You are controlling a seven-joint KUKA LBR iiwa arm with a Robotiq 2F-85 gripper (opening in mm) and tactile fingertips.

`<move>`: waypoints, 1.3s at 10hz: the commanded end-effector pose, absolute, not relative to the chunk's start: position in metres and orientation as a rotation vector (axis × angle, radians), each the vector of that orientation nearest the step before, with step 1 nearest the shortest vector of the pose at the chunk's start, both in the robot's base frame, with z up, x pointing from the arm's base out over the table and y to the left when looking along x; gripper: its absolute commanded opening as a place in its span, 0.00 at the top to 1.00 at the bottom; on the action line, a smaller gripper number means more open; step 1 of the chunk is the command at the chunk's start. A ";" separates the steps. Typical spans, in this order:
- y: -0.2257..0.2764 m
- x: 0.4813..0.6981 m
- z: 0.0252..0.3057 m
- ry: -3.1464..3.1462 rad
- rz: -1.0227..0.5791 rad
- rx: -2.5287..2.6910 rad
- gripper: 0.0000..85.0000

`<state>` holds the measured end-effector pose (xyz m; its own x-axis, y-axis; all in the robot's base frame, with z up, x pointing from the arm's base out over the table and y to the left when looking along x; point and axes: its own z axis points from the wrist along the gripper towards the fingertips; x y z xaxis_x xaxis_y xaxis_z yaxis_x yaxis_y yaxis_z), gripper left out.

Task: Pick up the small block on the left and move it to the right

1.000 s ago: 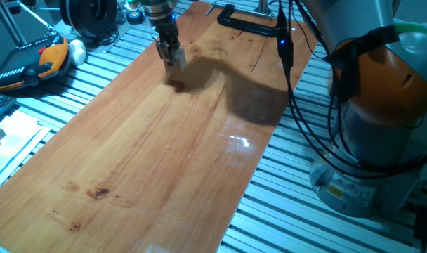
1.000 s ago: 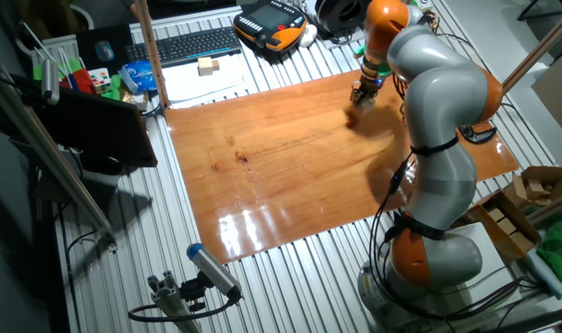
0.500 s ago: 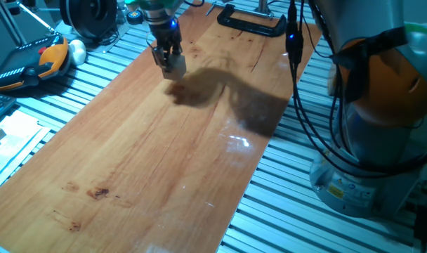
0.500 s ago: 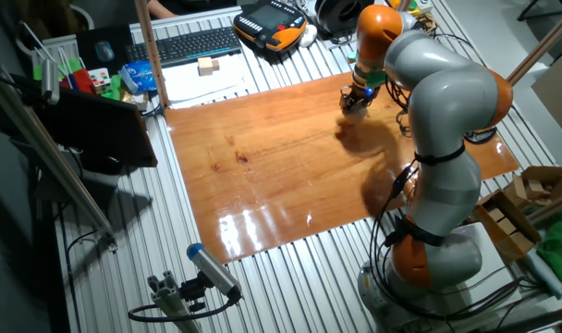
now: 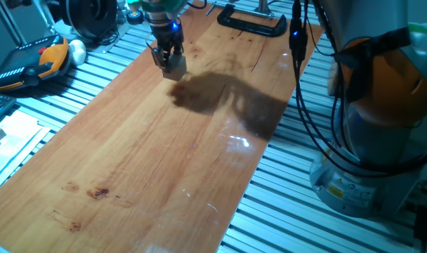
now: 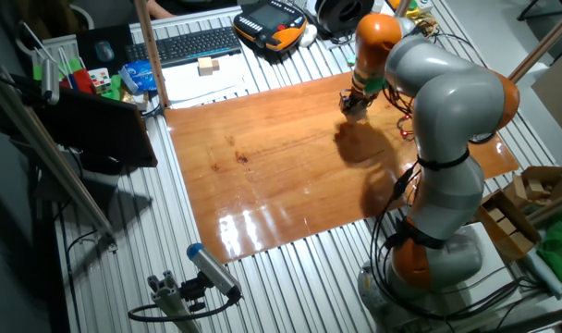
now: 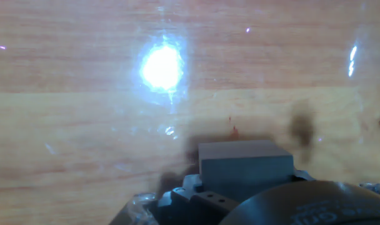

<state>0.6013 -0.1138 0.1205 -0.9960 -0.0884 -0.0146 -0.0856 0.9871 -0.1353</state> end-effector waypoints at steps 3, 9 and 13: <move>-0.113 0.601 0.120 3.095 -0.227 -0.200 0.99; -0.064 0.638 0.140 3.167 -0.123 -0.055 0.99; 0.001 0.641 0.135 3.166 -0.093 0.056 0.99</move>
